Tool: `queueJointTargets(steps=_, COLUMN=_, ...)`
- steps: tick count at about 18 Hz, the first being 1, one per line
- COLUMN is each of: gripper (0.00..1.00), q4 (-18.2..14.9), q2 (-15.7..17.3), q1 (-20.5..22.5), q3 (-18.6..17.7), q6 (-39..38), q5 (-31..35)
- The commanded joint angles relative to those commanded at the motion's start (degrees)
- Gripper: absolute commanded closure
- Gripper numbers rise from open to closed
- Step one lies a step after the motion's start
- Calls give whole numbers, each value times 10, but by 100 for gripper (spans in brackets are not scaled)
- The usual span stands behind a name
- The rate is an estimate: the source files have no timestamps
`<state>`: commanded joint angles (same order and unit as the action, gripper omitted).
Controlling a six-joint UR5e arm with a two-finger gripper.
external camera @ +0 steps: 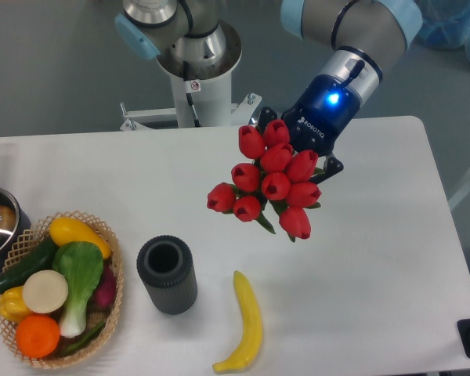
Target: Insert the flowers into the vase
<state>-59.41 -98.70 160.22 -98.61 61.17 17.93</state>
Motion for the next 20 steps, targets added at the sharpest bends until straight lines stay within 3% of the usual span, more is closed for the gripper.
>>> queueJointTargets(steps=9, gripper=56, q4=19, q2=-2, q1=0, q3=-2, q6=-1, q5=-3)
queueJointTargets(steps=12, gripper=56, q4=22, q2=-3, q1=-1, q3=0, q6=-2, q5=-32)
queueJointTargets(steps=16, gripper=56, q4=23, q2=-8, q1=-11, q3=3, q6=-2, q5=-52)
queueJointTargets(steps=20, gripper=56, q4=39, q2=-27, q1=-48, q3=15, q6=1, q5=-56)
